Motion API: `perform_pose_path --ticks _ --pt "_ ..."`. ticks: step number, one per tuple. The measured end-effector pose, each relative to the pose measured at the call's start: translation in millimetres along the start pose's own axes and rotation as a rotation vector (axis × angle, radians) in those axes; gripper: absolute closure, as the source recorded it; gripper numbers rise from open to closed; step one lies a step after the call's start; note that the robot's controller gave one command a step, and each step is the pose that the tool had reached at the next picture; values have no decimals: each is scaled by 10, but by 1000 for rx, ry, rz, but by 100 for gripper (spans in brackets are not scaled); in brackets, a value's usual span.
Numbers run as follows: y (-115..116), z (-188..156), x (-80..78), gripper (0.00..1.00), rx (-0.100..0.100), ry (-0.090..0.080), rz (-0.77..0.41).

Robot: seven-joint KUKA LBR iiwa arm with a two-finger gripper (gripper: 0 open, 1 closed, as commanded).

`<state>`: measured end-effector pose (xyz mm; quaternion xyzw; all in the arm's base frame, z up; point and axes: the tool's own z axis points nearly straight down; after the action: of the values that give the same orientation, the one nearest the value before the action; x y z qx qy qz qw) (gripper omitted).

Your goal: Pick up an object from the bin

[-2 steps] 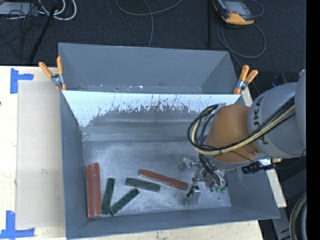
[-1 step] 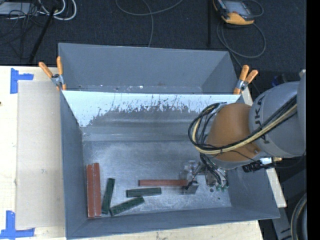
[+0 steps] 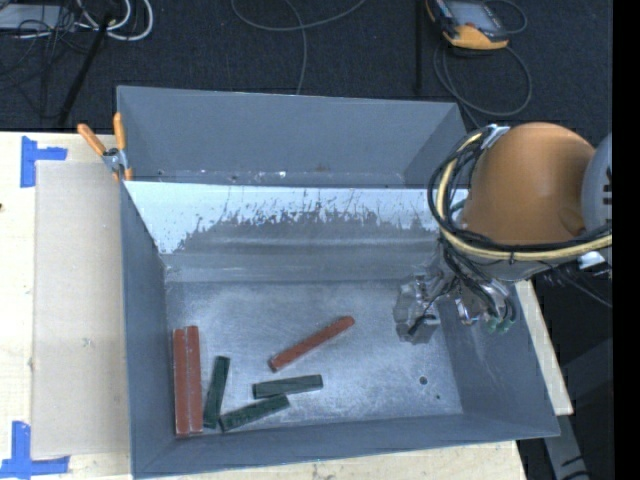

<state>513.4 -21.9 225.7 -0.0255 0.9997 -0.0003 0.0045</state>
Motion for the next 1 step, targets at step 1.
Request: perform_pose_path --ticks 1 --pt "269 390 269 100 -3 12 -151"
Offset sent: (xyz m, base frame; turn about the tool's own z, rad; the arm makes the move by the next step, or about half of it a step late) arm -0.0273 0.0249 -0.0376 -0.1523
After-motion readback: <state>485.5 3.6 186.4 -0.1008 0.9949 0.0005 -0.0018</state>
